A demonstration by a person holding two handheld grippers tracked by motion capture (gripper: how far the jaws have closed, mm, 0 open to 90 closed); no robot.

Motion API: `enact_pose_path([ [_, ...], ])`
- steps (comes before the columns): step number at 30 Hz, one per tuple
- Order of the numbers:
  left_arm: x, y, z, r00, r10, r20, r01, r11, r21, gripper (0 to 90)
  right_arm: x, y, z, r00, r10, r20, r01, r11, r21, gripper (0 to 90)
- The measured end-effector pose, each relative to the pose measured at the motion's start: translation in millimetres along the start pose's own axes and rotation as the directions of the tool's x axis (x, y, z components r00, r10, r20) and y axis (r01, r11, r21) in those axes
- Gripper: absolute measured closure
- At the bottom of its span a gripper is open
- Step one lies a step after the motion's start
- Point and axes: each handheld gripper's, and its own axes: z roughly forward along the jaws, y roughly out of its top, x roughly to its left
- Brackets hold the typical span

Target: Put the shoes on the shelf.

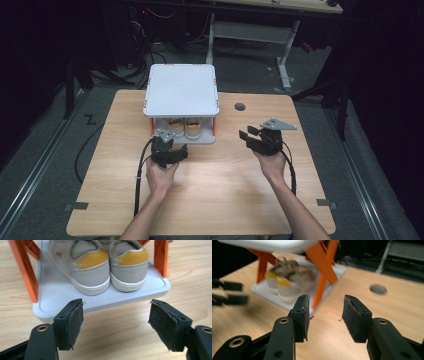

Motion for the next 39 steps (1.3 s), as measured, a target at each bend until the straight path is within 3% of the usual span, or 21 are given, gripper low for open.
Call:
enact_pose_path([
  [5,4.0,-6.1,-16.7,0.9998,0.016,0.014,-0.016,0.9997,-0.016,28.5,-13.8,-26.0,-16.0,0.9985,0.053,0.011,-0.053,0.999,-0.001,56.0],
  [16,21.5,-34.3,-37.9,0.9995,-0.012,0.03,0.013,0.9998,-0.014,28.7,-24.9,-69.5,-42.9,0.9957,0.07,0.06,-0.072,0.997,0.019,53.6],
  [26,32.3,-56.8,-43.1,0.9991,-0.031,0.028,0.031,0.9995,0.0,28.2,-36.2,-97.5,-58.6,0.9897,0.08,0.119,-0.087,0.995,0.053,50.6],
  [31,36.6,-66.1,-38.3,0.9996,-0.028,0.005,0.027,0.9993,0.025,28.0,-40.8,-113.5,-59.0,0.9839,0.066,0.166,-0.083,0.991,0.101,50.0],
  [36,40.5,-69.6,-31.8,0.9983,0.008,-0.058,-0.005,0.9992,0.041,29.8,-48.6,-127.7,-54.6,0.9724,0.049,0.228,-0.086,0.984,0.157,49.6],
  [39,43.3,-69.2,-27.9,0.9968,0.013,-0.079,-0.009,0.9987,0.05,29.8,-53.0,-132.6,-52.8,0.9659,0.063,0.251,-0.108,0.98,0.167,49.2],
])
